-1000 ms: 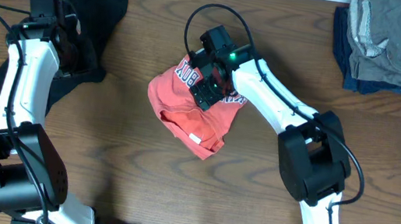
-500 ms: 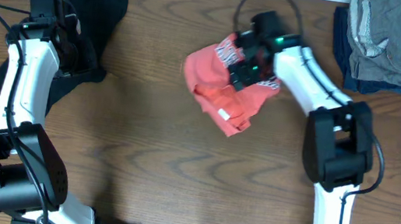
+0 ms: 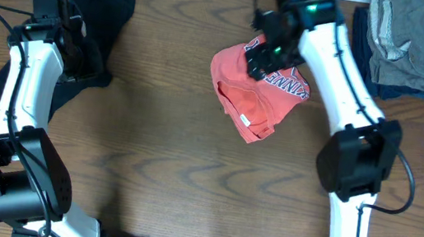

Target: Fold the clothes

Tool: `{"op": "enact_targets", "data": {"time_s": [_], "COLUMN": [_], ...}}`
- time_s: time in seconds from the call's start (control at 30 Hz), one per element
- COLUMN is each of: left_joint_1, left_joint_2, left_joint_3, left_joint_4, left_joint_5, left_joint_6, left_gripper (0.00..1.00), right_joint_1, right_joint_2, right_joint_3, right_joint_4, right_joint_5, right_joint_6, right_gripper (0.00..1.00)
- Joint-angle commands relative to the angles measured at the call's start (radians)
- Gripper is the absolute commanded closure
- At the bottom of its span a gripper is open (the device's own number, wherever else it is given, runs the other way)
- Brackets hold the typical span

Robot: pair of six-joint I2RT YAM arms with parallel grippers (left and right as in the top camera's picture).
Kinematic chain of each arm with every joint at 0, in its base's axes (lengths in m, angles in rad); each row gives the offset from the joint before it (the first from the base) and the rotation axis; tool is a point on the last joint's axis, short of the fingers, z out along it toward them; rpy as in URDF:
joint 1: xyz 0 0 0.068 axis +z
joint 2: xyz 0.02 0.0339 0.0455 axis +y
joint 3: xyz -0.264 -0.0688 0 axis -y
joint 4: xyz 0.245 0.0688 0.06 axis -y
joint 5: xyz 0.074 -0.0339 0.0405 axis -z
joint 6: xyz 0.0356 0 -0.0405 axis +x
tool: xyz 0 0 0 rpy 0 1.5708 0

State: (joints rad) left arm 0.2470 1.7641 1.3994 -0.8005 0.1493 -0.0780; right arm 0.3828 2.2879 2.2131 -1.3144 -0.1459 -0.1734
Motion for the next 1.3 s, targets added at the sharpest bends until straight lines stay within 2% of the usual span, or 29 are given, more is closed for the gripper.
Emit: {"op": "enact_targets", "data": {"time_s": [0.0,0.27,0.53,0.7,0.77,0.93,0.97,1.03,1.07,1.27], "left_joint_1": [0.005,0.005,0.005,0.005,0.005,0.005,0.005,0.005,0.005,0.005], "left_joint_2": [0.013,0.013,0.013,0.013,0.013,0.013,0.013,0.013,0.013,0.013], "left_joint_3": [0.012,0.012,0.012,0.012,0.012,0.012,0.012,0.012,0.012,0.012], "left_joint_4": [0.002,0.002,0.002,0.002,0.002,0.002,0.002,0.002,0.002,0.003], "left_joint_5": [-0.013,-0.012,-0.013,-0.012,-0.012,-0.013,-0.013,-0.013,-0.012,-0.013], "left_joint_6": [0.006,0.006,0.006,0.006,0.006,0.006,0.006,0.006,0.006,0.006], "left_gripper": [0.83,0.83,0.83,0.83,0.83,0.83,0.83,0.83,0.83,0.83], "right_joint_1": [0.066,0.153,0.157,0.157,0.157,0.15,0.148,0.14,0.136,0.096], "right_joint_2": [0.005,0.005,0.005,0.005,0.005,0.005,0.005,0.005,0.004,-0.053], "right_joint_3": [-0.042,-0.237,-0.402,-0.485,-0.509,-0.516,-0.516,-0.511,-0.505,-0.421], "right_joint_4": [-0.019,0.077,0.351,0.476,0.504,0.527,0.532,0.541,0.54,0.487], "right_joint_5": [0.011,0.106,0.262,0.323,0.351,0.425,0.433,0.451,0.453,0.457], "right_joint_6": [-0.006,0.088,0.151,0.151,0.151,0.151,0.151,0.161,0.171,0.165], "right_gripper": [0.08,0.09,0.1,0.19,0.27,0.61,0.65,0.85,0.99,0.99]}}
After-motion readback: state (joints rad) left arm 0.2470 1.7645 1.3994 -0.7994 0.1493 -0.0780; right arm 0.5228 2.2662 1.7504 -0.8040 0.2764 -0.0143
